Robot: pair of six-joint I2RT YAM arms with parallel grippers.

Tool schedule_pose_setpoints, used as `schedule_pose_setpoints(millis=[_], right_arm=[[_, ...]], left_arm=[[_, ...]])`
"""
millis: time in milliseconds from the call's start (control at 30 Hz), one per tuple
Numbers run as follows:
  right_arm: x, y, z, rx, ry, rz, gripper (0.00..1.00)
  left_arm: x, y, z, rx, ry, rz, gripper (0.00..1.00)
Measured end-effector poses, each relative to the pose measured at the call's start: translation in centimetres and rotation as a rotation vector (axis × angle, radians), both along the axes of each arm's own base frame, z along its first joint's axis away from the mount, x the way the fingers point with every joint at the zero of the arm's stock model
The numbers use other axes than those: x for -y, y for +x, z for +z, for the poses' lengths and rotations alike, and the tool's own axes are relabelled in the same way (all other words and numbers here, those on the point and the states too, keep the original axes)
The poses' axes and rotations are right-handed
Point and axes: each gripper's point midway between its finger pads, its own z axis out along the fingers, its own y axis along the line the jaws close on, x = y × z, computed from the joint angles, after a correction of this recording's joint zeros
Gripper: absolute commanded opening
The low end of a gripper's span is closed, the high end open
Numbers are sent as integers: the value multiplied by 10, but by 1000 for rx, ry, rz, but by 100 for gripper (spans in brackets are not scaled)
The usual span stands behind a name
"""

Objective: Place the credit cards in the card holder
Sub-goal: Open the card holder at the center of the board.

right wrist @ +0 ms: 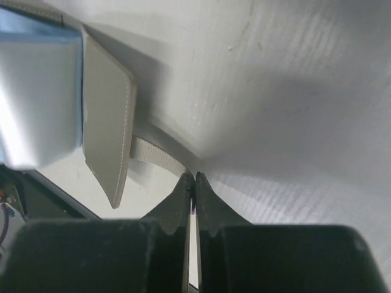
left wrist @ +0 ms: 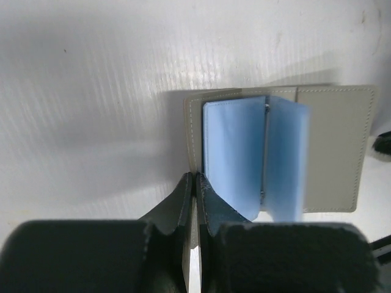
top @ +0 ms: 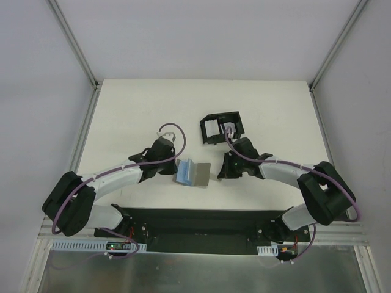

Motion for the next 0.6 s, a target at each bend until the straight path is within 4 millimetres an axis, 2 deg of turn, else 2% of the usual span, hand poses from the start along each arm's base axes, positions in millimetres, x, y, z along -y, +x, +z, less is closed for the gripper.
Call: schedule_pose_setpoints(millis=[167,333,433,500,600], right_arm=[[13,10,-6,22,-88,-24,1],[14,25,-8,35,-147,-26,5],[15,27,-7,36,-158,-27,15],[16,26,-7,30,-166,-27,27],[19,24,-2,25,-175,-35,32]], left_arm=[[3,-14,-11,-66,-30,-1,0],[7,-26,-17,-122,-77,7,0],[9,-28,-13,-131,-104,13,0],[12,-29,-9,-132,-126,20,0],[14,-29,-5,-137,-147,29,0]])
